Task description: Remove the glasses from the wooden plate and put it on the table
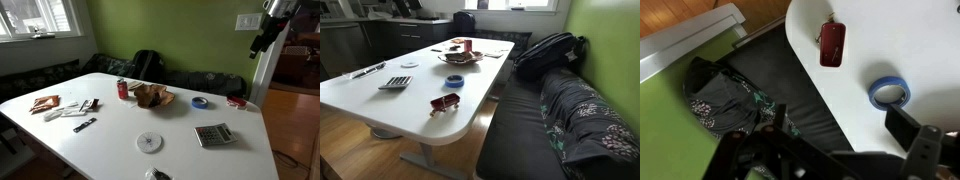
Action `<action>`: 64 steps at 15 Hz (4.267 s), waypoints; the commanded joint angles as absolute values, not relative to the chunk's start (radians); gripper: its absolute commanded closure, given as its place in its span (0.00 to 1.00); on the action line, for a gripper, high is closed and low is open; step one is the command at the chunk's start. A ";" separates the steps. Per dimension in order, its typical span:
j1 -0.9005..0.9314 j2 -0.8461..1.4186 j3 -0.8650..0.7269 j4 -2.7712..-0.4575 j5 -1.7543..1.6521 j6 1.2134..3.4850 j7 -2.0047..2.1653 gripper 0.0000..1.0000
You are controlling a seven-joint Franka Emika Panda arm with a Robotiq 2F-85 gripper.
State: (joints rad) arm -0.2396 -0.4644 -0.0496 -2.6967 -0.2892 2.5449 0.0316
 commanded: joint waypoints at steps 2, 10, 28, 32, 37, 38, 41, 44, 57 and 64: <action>-0.236 -0.465 -0.053 -2.697 -0.291 2.542 0.032 0.00; -0.047 -0.179 -0.020 -2.446 -0.023 2.547 0.063 0.00; 0.008 0.159 0.042 -2.059 -0.087 2.562 0.463 0.00; 0.064 0.394 0.002 -1.837 -0.094 2.685 0.599 0.00; 0.072 0.658 0.072 -1.554 0.081 2.596 0.456 0.00; 0.069 0.710 0.092 -1.497 0.113 2.575 0.415 0.00; 0.078 0.849 0.125 -1.330 0.155 2.452 0.342 0.00; 0.110 0.777 0.076 -1.438 0.142 2.527 0.379 0.00; 0.211 0.967 -0.057 -1.264 0.130 2.513 0.766 0.00; 0.210 1.076 -0.056 -1.101 0.117 2.488 0.817 0.00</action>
